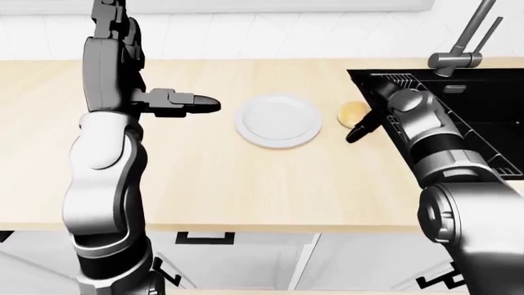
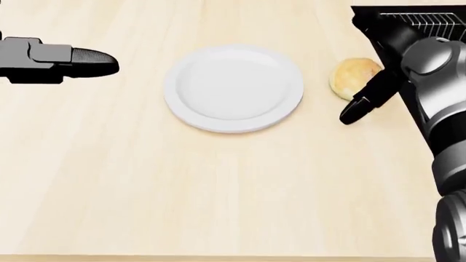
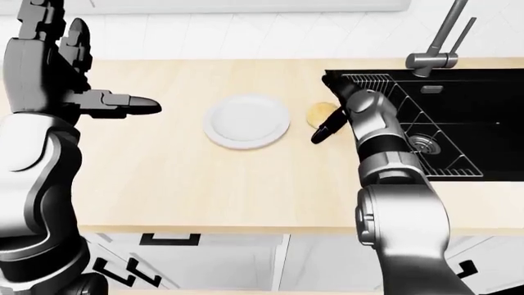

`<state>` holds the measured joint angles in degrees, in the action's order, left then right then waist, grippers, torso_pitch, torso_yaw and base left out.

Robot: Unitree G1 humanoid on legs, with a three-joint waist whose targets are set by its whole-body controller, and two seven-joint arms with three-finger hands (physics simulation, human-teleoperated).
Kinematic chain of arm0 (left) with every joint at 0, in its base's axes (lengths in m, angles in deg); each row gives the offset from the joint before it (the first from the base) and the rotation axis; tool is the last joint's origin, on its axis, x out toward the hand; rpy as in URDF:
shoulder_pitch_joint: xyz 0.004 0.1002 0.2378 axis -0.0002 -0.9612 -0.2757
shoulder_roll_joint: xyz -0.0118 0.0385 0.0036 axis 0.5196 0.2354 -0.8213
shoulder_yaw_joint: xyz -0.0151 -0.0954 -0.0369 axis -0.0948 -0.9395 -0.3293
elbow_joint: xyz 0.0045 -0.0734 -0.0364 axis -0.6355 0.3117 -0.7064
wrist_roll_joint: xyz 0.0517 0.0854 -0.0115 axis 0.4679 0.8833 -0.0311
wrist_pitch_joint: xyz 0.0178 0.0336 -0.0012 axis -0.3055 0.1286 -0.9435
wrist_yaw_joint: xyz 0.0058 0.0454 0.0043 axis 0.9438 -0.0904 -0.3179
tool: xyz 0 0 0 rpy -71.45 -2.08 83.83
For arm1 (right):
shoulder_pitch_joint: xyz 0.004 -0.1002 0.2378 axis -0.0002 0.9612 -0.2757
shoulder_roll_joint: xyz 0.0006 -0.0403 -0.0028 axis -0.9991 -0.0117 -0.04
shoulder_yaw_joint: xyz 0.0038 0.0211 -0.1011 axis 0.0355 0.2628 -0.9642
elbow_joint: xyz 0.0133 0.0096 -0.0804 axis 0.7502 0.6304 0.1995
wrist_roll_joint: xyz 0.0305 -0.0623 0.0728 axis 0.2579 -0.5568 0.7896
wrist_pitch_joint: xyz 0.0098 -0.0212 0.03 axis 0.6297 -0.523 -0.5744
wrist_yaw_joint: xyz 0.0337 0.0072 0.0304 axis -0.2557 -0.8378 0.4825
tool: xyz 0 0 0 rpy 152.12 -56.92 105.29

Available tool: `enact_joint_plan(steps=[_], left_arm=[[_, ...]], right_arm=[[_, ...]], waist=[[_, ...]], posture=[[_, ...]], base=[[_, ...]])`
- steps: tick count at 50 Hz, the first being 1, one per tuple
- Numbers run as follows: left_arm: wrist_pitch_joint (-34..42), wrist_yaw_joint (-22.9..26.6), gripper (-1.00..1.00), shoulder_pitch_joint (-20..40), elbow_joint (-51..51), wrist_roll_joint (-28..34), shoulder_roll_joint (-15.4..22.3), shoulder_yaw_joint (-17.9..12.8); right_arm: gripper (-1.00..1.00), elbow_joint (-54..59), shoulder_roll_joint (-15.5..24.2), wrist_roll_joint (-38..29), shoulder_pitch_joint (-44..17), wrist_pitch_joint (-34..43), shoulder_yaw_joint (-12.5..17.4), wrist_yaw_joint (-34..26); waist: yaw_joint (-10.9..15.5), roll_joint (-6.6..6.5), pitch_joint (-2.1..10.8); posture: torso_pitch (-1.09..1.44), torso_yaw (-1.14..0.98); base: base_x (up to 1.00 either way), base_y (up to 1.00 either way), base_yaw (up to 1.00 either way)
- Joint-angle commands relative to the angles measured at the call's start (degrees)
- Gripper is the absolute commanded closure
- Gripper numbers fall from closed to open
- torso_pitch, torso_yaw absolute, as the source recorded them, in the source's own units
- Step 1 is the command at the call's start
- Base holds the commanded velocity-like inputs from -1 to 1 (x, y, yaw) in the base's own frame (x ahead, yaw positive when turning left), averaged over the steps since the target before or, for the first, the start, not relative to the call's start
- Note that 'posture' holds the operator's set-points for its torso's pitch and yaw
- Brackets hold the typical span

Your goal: Place the pastries on the plates.

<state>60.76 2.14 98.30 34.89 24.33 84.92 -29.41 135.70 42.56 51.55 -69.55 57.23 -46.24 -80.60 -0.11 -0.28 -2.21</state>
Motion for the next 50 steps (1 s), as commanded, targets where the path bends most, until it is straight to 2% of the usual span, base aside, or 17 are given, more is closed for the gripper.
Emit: enact_joint_plan(steps=[1, 7, 20, 24, 25, 29, 36, 44, 50], left_arm=[[-1.6, -0.1, -1.00, 1.7, -1.4, 0.3, 0.6, -0.4], [-1.1, 0.0, -1.00, 1.8, -1.9, 0.3, 0.6, -0.6], [-1.0, 0.1, -1.00, 0.9, -2.8, 0.5, 0.6, -0.6], [-1.2, 0.2, -1.00, 1.0, -2.6, 0.7, 0.7, -0.6], [-1.1, 0.2, -1.00, 1.0, -2.7, 0.8, 0.7, -0.7], [-0.7, 0.4, -1.00, 0.9, -3.1, 0.9, 1.0, -0.9], [0.1, 0.5, -1.00, 1.9, -3.1, 0.8, 1.4, -1.0], [0.6, 0.4, -1.00, 2.3, -3.2, 0.5, 1.6, -1.1], [0.6, 0.4, -1.00, 2.1, -3.4, 0.5, 1.6, -1.1]], right_arm=[[-0.76, -2.3, 0.8, 0.1, -2.2, -1.2, 0.2, 0.8], [-0.57, -2.5, 0.9, 0.2, -1.5, -1.3, 0.3, 0.7], [-0.31, -2.7, 0.9, 0.5, -0.7, -1.5, 0.5, 0.7], [-0.19, -2.6, 1.0, 0.5, -1.2, -1.9, 0.4, 1.3], [-0.10, -2.6, 1.0, 0.4, -1.2, -2.1, 0.4, 1.6], [0.00, -2.4, 1.0, 0.1, -1.4, -2.9, 0.2, 2.3], [0.13, -1.7, 0.7, -0.5, -2.3, -4.8, 0.1, 4.0], [0.45, -1.9, 0.6, 0.1, -5.1, -6.0, 0.5, 5.5], [0.53, -2.5, 0.4, 0.7, -7.1, -5.9, 0.6, 5.3]], waist=[[0.0, 0.11, 1.73], [0.0, 0.15, 1.71], [0.0, 0.20, 1.69], [0.0, 0.24, 1.74], [0.0, 0.24, 1.75], [0.0, 0.24, 1.77], [0.0, 0.15, 1.76], [0.0, -0.01, 1.65], [-0.1, -0.06, 1.52]], posture=[[0.00, 0.00], [0.00, 0.00], [0.00, 0.00], [0.00, 0.00], [0.00, 0.00], [0.00, 0.00], [0.00, 0.00], [0.00, 0.00], [0.00, 0.00]], base=[[0.00, 0.00, 0.00], [0.00, 0.00, 0.00], [0.00, 0.00, 0.00], [0.00, 0.00, 0.00], [0.00, 0.00, 0.00], [0.00, 0.00, 0.00], [0.00, 0.00, 0.00], [0.00, 0.00, 0.00], [0.00, 0.00, 0.00]])
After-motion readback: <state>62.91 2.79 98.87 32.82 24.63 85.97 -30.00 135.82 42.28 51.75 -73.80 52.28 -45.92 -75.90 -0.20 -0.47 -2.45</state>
